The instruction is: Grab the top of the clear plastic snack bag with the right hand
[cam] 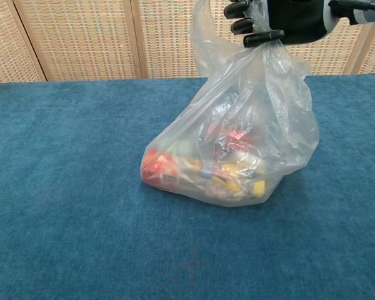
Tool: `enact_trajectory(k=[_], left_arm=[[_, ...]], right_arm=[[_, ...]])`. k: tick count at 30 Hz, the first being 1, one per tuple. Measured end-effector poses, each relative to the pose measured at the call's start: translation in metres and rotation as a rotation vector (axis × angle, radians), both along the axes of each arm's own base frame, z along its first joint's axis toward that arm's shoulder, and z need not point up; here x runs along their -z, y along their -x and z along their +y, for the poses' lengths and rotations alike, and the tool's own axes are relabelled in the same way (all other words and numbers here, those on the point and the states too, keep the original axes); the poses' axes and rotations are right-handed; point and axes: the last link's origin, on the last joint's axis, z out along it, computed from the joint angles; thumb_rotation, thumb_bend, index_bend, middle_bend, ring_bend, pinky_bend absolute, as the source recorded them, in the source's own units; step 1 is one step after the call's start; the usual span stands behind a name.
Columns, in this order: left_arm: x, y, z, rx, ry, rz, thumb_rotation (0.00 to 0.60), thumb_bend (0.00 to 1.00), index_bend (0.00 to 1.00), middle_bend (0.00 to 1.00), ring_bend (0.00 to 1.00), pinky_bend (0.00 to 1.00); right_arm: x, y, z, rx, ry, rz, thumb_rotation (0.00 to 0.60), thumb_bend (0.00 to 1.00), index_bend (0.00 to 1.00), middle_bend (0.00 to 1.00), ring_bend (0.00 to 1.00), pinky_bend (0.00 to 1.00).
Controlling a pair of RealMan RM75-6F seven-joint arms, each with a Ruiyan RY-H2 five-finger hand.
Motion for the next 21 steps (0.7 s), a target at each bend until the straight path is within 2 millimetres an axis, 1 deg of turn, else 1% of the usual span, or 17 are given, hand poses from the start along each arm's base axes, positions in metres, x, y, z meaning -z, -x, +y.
enact_trajectory(k=[1, 4, 9, 13, 17, 19, 21], left_arm=[[-0.001, 0.008, -0.007, -0.017, -0.004, -0.016, 0.600, 0.10, 0.00, 0.00, 0.00, 0.00], [-0.004, 0.023, -0.023, -0.049, -0.018, -0.055, 0.600, 0.10, 0.00, 0.00, 0.00, 0.00], [-0.005, 0.044, -0.043, -0.105, -0.035, -0.073, 0.600, 0.10, 0.00, 0.00, 0.00, 0.00], [-0.007, 0.062, -0.060, -0.187, -0.066, -0.079, 0.600, 0.11, 0.00, 0.00, 0.00, 0.00], [-0.008, 0.080, -0.076, -0.278, -0.103, -0.085, 0.600, 0.11, 0.00, 0.00, 0.00, 0.00], [-0.008, 0.088, -0.082, -0.319, -0.113, -0.085, 0.600, 0.12, 0.00, 0.00, 0.00, 0.00], [-0.007, 0.091, -0.083, -0.333, -0.110, -0.082, 0.600, 0.12, 0.00, 0.00, 0.00, 0.00]], right_arm=[[-0.001, 0.000, -0.001, -0.001, 0.009, 0.018, 0.600, 1.00, 0.77, 0.82, 0.83, 1.00], [-0.003, -0.002, -0.003, 0.005, 0.038, 0.068, 0.600, 1.00, 0.81, 0.84, 0.87, 1.00], [-0.006, -0.006, -0.005, 0.020, 0.067, 0.126, 0.600, 1.00, 0.81, 0.84, 0.91, 1.00], [-0.009, -0.011, -0.005, 0.029, 0.071, 0.150, 0.600, 1.00, 0.83, 0.84, 0.92, 1.00], [-0.013, -0.020, -0.004, 0.032, 0.070, 0.153, 0.600, 1.00, 0.83, 0.84, 0.92, 1.00], [-0.015, -0.025, -0.003, 0.034, 0.067, 0.146, 0.600, 1.00, 0.83, 0.84, 0.92, 1.00], [-0.017, -0.029, -0.002, 0.029, 0.067, 0.147, 0.600, 1.00, 0.83, 0.84, 0.92, 1.00]])
